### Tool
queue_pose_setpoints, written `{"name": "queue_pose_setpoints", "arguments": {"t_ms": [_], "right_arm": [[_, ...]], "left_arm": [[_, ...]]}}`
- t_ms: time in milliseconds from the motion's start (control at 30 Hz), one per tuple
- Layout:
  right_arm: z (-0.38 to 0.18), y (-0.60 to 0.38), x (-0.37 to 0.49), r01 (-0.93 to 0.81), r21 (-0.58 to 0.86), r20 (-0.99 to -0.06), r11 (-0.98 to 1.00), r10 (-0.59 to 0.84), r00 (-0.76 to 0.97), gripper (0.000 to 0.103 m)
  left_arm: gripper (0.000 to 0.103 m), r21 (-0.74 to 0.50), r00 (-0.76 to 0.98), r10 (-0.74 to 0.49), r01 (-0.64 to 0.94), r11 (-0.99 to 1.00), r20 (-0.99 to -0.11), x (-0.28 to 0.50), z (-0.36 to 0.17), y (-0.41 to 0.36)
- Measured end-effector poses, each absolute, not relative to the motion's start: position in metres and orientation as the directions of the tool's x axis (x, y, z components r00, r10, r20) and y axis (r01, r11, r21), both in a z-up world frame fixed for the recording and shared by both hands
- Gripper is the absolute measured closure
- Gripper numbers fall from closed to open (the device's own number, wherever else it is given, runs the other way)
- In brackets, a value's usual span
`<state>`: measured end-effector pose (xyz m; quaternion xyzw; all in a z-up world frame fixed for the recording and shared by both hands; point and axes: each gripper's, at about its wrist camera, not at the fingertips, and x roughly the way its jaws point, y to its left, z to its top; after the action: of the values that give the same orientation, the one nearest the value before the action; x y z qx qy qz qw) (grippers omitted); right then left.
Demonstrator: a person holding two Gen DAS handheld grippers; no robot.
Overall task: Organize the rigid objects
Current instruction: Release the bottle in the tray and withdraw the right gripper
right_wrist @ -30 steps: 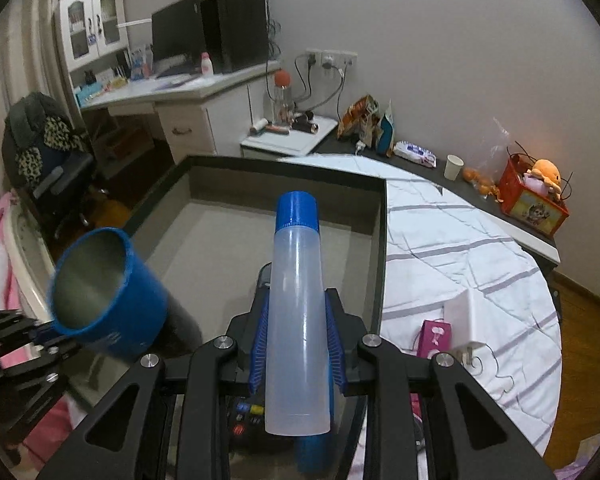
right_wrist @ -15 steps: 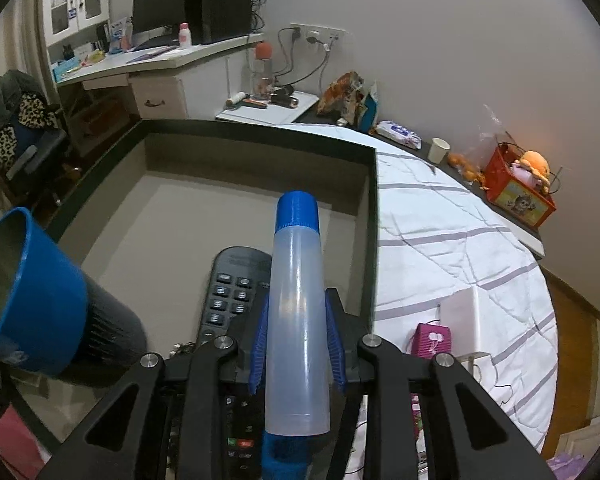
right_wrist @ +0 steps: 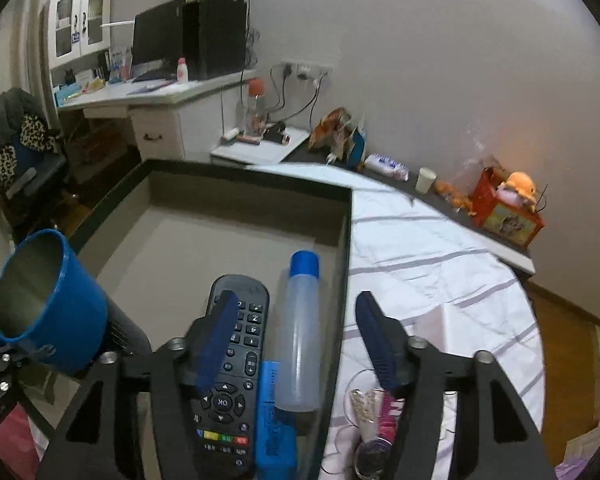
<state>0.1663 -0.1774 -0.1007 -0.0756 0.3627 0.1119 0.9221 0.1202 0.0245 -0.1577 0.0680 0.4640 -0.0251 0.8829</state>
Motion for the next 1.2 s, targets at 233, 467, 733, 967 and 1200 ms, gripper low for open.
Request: {"name": "queue_pose_setpoints", "arguments": {"t_ms": [233, 467, 733, 967, 1200], "right_arm": [[-0.07, -0.205, 0.126, -0.199, -0.076, -0.608, 0.977, 0.113, 0.786, 0.025], [-0.055, -0.244, 0.087, -0.105, -0.065, -0.568, 0.992, 0.05, 0.821, 0.024], [-0.06, -0.274, 0.061, -0.008, -0.094, -0.552, 0.996, -0.045, 0.832, 0.0], [-0.069, -0.291, 0.044, 0.002, -0.065, -0.558, 0.998, -0.038, 0.829, 0.0], [-0.08, -0.301, 0.037, 0.008, -0.05, -0.592, 0.999, -0.036, 0.805, 0.0]], "left_arm": [[0.092, 0.103, 0.568, 0.026, 0.104, 0.989, -0.823, 0.119, -0.159, 0.024], [0.093, 0.114, 0.569, 0.039, 0.096, 0.989, -0.822, 0.117, -0.159, 0.023], [0.093, 0.121, 0.567, 0.051, 0.087, 0.989, -0.822, 0.115, -0.158, 0.021], [0.093, 0.132, 0.565, 0.064, 0.081, 0.988, -0.823, 0.115, -0.157, 0.019], [0.094, 0.134, 0.565, 0.066, 0.08, 0.988, -0.822, 0.115, -0.157, 0.018]]}}
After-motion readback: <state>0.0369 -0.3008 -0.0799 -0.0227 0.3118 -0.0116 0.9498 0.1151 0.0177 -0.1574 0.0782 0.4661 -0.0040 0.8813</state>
